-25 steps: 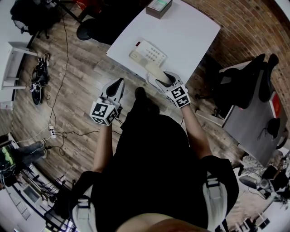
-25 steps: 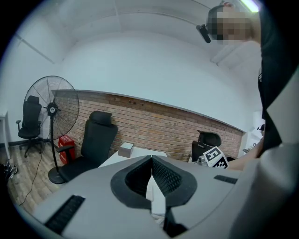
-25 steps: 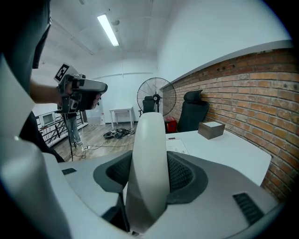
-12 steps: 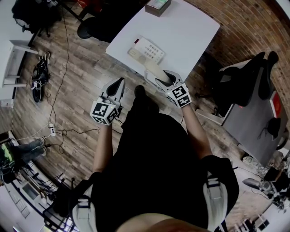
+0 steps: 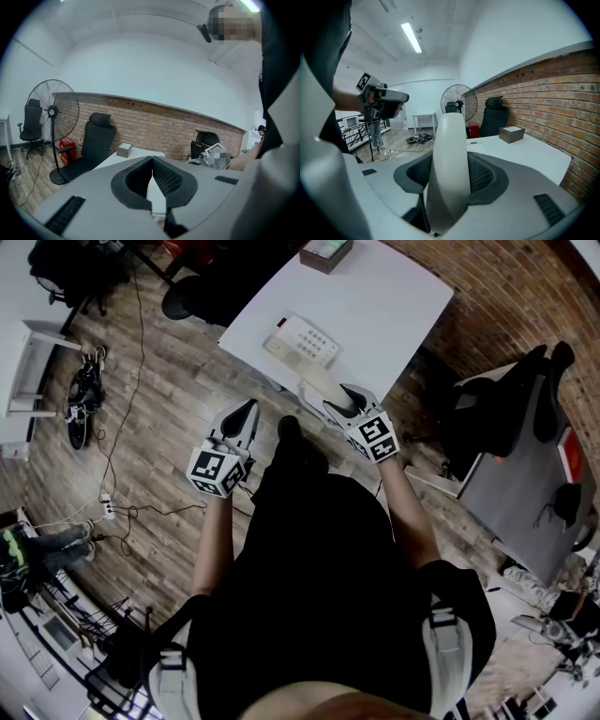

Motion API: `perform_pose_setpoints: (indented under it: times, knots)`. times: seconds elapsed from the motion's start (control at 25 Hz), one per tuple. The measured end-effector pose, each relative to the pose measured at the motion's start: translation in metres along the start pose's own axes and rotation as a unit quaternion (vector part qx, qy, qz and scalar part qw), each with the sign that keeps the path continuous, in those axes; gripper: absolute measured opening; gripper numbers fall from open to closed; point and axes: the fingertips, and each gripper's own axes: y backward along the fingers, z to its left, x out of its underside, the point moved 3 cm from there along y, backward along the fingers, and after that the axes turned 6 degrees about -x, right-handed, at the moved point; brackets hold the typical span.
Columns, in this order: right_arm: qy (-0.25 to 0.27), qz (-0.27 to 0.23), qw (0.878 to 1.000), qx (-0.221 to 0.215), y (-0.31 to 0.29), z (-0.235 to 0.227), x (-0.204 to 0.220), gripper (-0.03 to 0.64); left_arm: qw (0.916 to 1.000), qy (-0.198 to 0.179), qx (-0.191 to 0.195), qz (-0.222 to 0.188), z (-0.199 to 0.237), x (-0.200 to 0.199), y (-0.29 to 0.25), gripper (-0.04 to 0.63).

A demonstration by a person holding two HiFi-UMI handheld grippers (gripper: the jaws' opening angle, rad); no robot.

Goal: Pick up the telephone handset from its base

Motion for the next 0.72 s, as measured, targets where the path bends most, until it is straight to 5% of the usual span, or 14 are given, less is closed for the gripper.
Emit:
perform_pose_setpoints:
  times: [0.72]
  knots:
    - [0.005,-0.014,1.000,0.000,0.013,0.018,-0.004,0.210,1.0000,-0.002,0.001,0.002,-0.008,0.009,0.017,0.020]
